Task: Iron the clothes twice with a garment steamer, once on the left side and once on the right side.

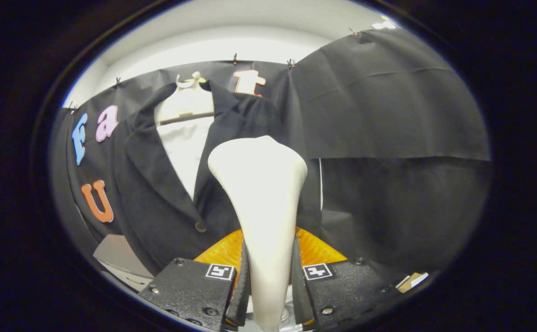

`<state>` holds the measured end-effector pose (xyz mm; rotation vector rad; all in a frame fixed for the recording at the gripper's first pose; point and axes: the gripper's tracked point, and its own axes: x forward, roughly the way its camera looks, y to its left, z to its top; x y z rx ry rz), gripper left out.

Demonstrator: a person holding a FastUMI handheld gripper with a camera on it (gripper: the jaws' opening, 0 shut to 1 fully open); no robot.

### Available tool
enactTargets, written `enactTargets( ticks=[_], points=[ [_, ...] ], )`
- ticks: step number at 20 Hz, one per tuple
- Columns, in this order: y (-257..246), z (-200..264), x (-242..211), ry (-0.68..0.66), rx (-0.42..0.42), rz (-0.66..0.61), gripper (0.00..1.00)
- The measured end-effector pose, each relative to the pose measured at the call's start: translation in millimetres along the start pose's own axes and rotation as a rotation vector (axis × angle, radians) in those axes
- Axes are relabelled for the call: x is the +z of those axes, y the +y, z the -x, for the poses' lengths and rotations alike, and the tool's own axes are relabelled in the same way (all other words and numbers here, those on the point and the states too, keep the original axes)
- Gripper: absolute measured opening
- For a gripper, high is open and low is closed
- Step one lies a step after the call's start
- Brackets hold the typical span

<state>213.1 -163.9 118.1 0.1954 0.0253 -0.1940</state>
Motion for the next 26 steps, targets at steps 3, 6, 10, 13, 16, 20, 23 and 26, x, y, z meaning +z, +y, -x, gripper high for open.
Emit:
enactTargets(
  ticks=[3,6,10,13,16,20,23,26],
  points=[
    [7,-15,40,-0.038,0.037,-0.014,0.41],
    [16,-35,68,-0.058,0.079,-0.009,0.41],
    [28,-65,89,-0.064,0.13,0.001,0.41],
    [30,-85,94,-0.062,0.136,0.022,0.41],
    [33,-97,78,-0.028,0.154,0.053,0.41],
    [31,-102,54,-0.031,0.13,0.119,0.41],
    [30,-103,36,-0.029,0.101,0.171,0.41],
    [29,-101,12,-0.011,0.064,0.215,0.41]
  ],
)
